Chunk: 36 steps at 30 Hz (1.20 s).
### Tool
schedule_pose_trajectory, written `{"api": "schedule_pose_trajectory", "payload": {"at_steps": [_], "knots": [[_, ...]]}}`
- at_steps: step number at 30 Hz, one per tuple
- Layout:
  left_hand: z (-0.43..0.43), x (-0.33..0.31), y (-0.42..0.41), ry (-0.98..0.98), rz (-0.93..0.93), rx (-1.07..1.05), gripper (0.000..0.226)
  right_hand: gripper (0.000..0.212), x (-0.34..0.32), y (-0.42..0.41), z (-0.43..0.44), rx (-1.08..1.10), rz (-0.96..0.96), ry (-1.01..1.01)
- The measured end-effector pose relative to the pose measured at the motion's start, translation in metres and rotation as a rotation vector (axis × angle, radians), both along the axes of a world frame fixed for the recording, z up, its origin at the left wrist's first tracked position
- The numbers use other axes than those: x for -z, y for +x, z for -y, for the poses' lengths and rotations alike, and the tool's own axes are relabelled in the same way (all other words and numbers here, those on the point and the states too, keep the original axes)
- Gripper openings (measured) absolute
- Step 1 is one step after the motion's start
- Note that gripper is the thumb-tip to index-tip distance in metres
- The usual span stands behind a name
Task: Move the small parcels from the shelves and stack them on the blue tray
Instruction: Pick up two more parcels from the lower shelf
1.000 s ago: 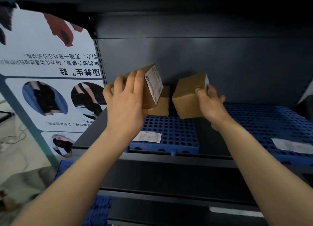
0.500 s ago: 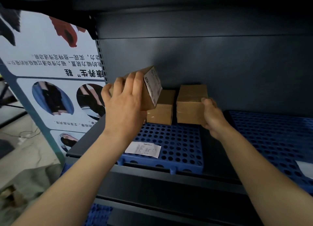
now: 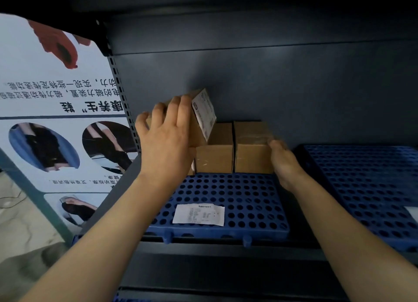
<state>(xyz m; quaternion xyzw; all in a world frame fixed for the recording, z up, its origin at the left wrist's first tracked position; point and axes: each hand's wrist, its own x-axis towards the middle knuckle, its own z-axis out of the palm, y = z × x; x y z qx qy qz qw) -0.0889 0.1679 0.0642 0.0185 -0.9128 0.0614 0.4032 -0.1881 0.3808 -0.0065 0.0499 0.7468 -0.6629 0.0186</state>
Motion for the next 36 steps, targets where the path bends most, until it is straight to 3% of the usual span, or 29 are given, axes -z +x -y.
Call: {"api": "schedule_pose_trajectory", "payload": {"at_steps": [6,11,16,27,36], "knots": [[0.014,-0.003,-0.009,-0.001,-0.012,0.004,0.095,0.060,-0.011,0.007,0.004,0.072,-0.107,0.100],[0.031,-0.008,-0.019,-0.073,-0.002,-0.021,0.093,0.055,-0.031,0.015,0.019,0.231,-0.376,0.365],[0.043,-0.001,-0.031,-0.121,0.088,-0.018,0.089,0.044,-0.051,0.029,0.047,0.174,-0.574,0.480],[0.047,0.008,-0.043,-0.140,0.189,0.044,0.095,0.035,-0.054,0.036,0.074,0.101,-0.610,0.631],[0.053,0.016,-0.049,-0.122,0.134,0.101,0.090,0.034,-0.057,0.040,0.087,0.068,-0.600,0.635]]}}
